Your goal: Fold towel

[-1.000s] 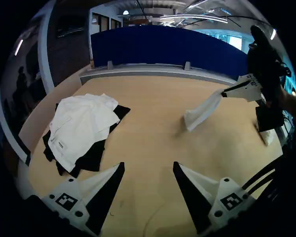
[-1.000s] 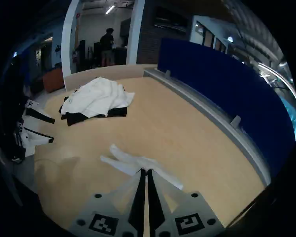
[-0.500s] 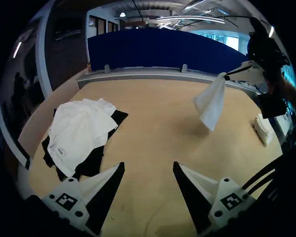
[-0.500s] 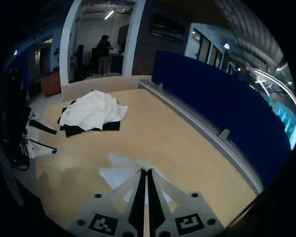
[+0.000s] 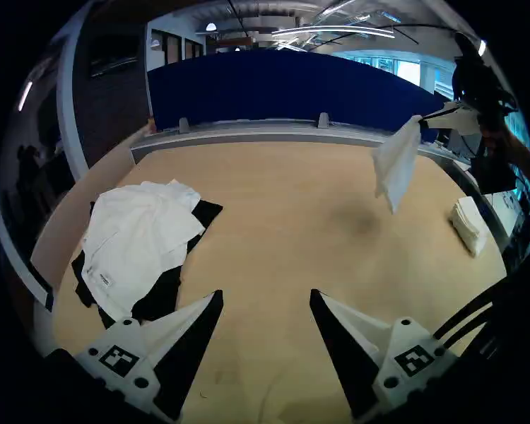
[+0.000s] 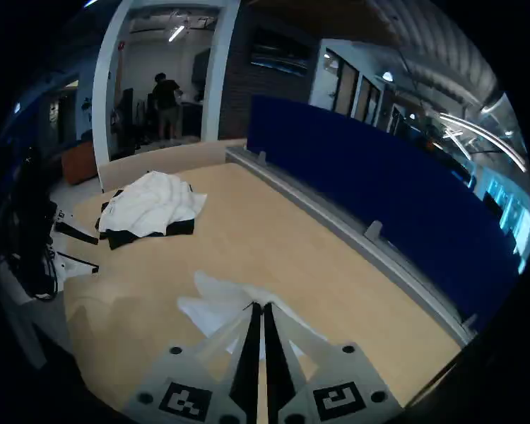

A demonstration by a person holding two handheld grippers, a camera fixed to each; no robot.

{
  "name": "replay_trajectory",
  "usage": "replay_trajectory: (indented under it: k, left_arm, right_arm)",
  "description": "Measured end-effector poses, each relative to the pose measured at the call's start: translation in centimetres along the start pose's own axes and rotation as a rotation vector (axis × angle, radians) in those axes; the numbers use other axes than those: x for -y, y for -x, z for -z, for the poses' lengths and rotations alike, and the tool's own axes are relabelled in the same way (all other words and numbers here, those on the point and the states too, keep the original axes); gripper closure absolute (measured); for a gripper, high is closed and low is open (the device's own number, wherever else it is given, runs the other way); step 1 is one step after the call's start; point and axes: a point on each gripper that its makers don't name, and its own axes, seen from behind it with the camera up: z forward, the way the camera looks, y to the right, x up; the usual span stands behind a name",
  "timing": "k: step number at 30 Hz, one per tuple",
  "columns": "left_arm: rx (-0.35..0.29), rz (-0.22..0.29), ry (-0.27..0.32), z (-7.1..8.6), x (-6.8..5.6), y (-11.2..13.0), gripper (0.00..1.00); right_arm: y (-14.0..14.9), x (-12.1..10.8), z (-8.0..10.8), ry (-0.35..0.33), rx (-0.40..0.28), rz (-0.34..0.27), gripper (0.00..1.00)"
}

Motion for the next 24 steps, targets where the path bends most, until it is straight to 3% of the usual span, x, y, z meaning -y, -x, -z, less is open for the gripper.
replay_trajectory:
  k: [24]
  left_arm:
    - [0.01, -0.027, 0.003, -0.2, -1.0, -1.1, 0.09]
  right_arm:
    - [7.9, -13.2, 11.1, 0.163, 0.089, -0.051, 0.97]
